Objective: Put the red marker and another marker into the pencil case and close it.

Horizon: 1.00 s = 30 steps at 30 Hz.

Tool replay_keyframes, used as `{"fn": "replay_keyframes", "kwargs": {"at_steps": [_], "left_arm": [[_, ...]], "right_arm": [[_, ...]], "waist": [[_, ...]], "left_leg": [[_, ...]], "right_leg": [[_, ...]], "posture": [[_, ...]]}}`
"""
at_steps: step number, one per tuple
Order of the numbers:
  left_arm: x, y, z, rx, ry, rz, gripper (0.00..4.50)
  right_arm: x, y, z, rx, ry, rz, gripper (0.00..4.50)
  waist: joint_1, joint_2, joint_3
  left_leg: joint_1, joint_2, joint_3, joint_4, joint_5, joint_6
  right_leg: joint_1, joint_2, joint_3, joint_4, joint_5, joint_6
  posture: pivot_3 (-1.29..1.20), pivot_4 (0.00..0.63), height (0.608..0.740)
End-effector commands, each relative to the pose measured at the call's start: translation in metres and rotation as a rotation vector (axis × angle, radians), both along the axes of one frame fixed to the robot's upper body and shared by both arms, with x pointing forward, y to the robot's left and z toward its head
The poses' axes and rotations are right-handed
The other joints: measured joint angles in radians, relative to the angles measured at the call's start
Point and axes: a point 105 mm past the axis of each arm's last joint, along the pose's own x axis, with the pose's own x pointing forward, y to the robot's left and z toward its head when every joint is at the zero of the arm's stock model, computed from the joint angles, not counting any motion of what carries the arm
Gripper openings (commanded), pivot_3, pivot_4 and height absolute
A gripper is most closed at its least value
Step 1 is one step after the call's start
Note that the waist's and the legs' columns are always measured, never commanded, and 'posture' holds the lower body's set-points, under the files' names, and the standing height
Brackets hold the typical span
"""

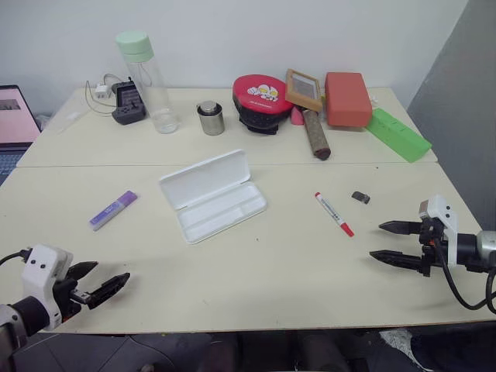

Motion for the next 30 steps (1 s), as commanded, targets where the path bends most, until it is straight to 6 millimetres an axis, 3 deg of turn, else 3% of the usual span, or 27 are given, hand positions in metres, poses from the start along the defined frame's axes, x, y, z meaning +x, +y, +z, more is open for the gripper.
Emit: {"fn": "replay_keyframes", "kwargs": {"at_steps": [1,30], "left_arm": [[0.0,0.0,0.011,0.008,-0.033,-0.006,4.5],[0.008,-0.01,0.011,0.012,-0.045,-0.03,4.5]], "right_arm": [[0.003,0.001,0.01,-0.005,-0.035,0.015,4.44],[0.004,0.002,0.01,0.0,-0.034,0.027,4.44]], "waist": [[0.0,0.0,0.0],[0.0,0.0,0.0]], "left_leg": [[0.0,0.0,0.0,0.0,0.0,0.0],[0.0,0.0,0.0,0.0,0.0,0.0]], "right_leg": [[0.0,0.0,0.0,0.0,0.0,0.0],[0.0,0.0,0.0,0.0,0.0,0.0]], "posture": [[0.0,0.15,0.74],[0.0,0.15,0.74]]}}
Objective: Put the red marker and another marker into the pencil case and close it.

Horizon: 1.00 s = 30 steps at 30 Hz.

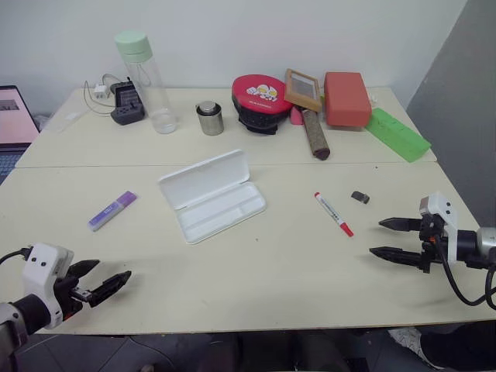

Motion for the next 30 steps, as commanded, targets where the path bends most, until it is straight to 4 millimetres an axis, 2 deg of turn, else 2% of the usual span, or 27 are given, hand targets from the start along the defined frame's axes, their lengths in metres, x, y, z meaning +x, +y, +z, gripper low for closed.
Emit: {"fn": "replay_keyframes", "kwargs": {"at_steps": [1,3,7,10,14,16,21,30], "left_arm": [[0.004,-0.006,0.009,0.018,-0.038,-0.024,4.5],[0.009,-0.018,0.017,-0.002,-0.066,-0.064,4.5],[0.029,-0.067,0.035,-0.072,-0.135,-0.235,4.5],[0.05,-0.105,0.038,-0.092,-0.173,-0.349,4.5],[0.074,-0.138,0.04,-0.105,-0.205,-0.441,4.5],[0.086,-0.149,0.039,-0.088,-0.209,-0.48,4.5],[0.105,-0.16,0.035,-0.082,-0.204,-0.541,4.5],[0.104,-0.179,0.009,-0.07,-0.126,-0.648,4.5]], "right_arm": [[0.001,0.002,0.009,0.0,-0.035,0.025,4.44],[0.002,0.009,0.018,0.039,-0.058,0.053,4.44],[0.001,0.041,0.058,0.167,-0.166,0.171,4.44],[-0.001,0.057,0.063,0.154,-0.192,0.221,4.44],[0.002,0.074,0.068,0.136,-0.248,0.241,4.44],[0.0,0.08,0.07,0.142,-0.259,0.255,4.44],[-0.003,0.085,0.071,0.129,-0.28,0.247,4.44],[-0.007,0.091,0.072,0.133,-0.299,0.237,4.44]], "waist": [[0.0,0.0,0.0],[0.0,0.0,0.0],[0.0,0.001,0.0],[0.001,0.0,0.0],[0.003,-0.001,0.0],[0.004,-0.001,0.0],[0.0,-0.001,0.0],[0.0,-0.001,0.0]], "left_leg": [[0.0,0.0,0.0,0.0,0.0,0.0],[0.0,0.0,0.0,0.0,0.0,0.0],[0.0,0.0,0.0,0.0,0.0,0.0],[0.0,0.0,-0.001,0.0,0.0,0.0],[-0.001,-0.002,0.002,0.001,0.0,0.0],[-0.001,-0.002,0.003,0.001,0.0,0.0],[-0.001,-0.002,0.005,0.001,0.0,0.0],[-0.001,-0.002,0.005,0.002,0.0,0.001]], "right_leg": [[0.0,0.0,0.0,0.0,0.0,0.0],[0.0,0.0,0.0,0.0,0.0,0.0],[0.0,0.0,0.0,0.0,0.0,0.0],[0.0,0.0,0.0,0.0,0.0,0.001],[0.001,0.002,-0.001,0.0,0.002,0.003],[0.0,0.002,0.0,0.0,0.002,0.003],[0.0,0.002,0.0,0.0,0.002,0.003],[0.0,0.002,0.0,0.0,0.002,0.003]], "posture": [[0.0,0.15,0.74],[0.0,0.15,0.74],[0.0,0.15,0.74],[0.0,0.15,0.74],[0.0,0.15,0.74],[0.0,0.15,0.74],[0.0,0.15,0.74],[0.0,0.15,0.74]]}}
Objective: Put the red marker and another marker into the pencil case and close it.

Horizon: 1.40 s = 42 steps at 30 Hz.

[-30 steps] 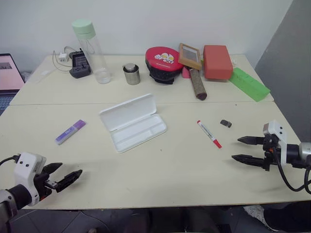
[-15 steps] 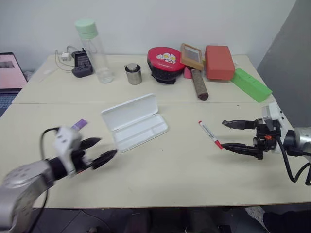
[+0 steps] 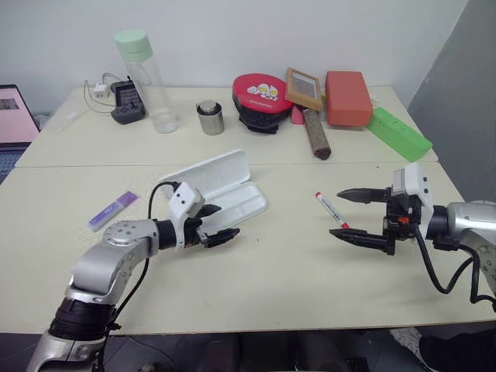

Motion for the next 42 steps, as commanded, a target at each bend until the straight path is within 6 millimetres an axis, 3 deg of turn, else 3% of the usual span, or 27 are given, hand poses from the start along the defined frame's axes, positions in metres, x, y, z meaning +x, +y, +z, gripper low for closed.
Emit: {"fn": "replay_keyframes", "kwargs": {"at_steps": [1,12,25,32,35,42], "left_arm": [[0.0,-0.003,-0.006,0.028,-0.018,-0.019,4.5],[0.01,-0.01,-0.028,0.107,-0.02,0.01,4.5],[0.014,-0.01,-0.028,0.116,-0.046,0.033,1.84],[0.015,-0.007,-0.027,0.122,-0.057,0.038,0.41],[0.015,-0.007,-0.027,0.126,-0.06,0.033,0.03],[-0.006,-0.032,-0.024,0.12,-0.07,-0.137,0.03]], "right_arm": [[-0.004,0.003,0.008,0.009,-0.042,0.001,4.44],[-0.003,0.003,0.009,0.01,-0.045,-0.004,4.44],[-0.001,0.003,0.014,0.026,-0.059,0.004,4.5],[-0.003,0.006,0.029,0.097,-0.112,0.024,4.5],[-0.003,0.006,0.03,0.104,-0.122,0.026,4.5],[-0.008,0.002,0.024,0.074,-0.088,0.02,4.5]], "waist": [[0.0,0.0,0.0],[0.002,0.0,0.0],[0.002,0.0,0.0],[0.002,0.0,0.0],[0.001,0.001,0.0],[0.002,0.001,0.0]], "left_leg": [[0.0,0.0,0.0,0.0,0.0,0.0],[0.0,0.0,0.0,0.001,0.0,0.0],[0.0,0.0,-0.001,0.001,0.0,0.0],[0.0,0.0,0.0,0.001,0.0,0.0],[0.001,0.0,-0.001,0.001,0.0,0.0],[0.001,0.0,0.0,0.001,0.0,0.0]], "right_leg": [[0.0,0.0,0.0,0.0,0.0,0.0],[0.0,0.0,0.0,0.0,0.0,0.001],[0.001,0.0,0.0,0.0,0.0,0.001],[0.001,0.0,0.0,0.0,0.0,0.001],[0.001,0.0,0.0,0.001,0.0,0.001],[0.001,0.0,0.0,0.0,0.0,0.001]], "posture": [[0.0,0.15,0.74],[0.0,0.15,0.74],[0.0,0.15,0.74],[0.0,0.15,0.74],[0.0,0.15,0.74],[0.0,0.15,0.74]]}}
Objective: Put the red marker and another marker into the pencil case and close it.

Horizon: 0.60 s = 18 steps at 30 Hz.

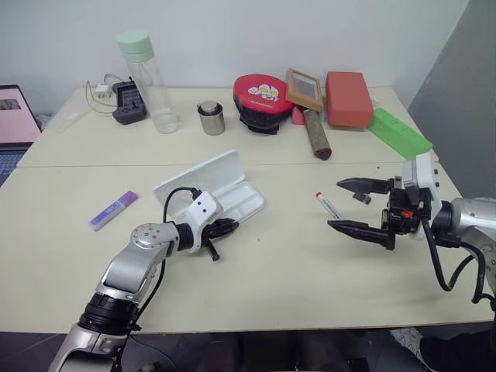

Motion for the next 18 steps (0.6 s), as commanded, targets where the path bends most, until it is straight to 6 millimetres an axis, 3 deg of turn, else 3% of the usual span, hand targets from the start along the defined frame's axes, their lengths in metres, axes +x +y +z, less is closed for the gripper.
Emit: {"fn": "replay_keyframes", "kwargs": {"at_steps": [1,18], "left_arm": [[-0.022,-0.022,-0.003,0.001,0.029,-0.154,0.03],[-0.058,-0.051,-0.009,0.076,0.076,-0.51,0.03]], "right_arm": [[-0.006,-0.002,0.008,-0.015,-0.038,0.004,4.5],[-0.021,-0.006,-0.003,-0.052,0.018,-0.018,4.5]], "waist": [[0.0,0.0,0.0],[0.006,0.0,0.0]], "left_leg": [[0.0,0.0,0.0,0.0,0.0,0.0],[0.0,0.0,0.001,0.0,0.0,0.001]], "right_leg": [[0.0,0.0,0.0,0.0,0.0,0.0],[0.0,0.0,0.0,-0.001,0.0,0.0]], "posture": [[0.0,0.15,0.74],[0.0,0.15,0.74]]}}
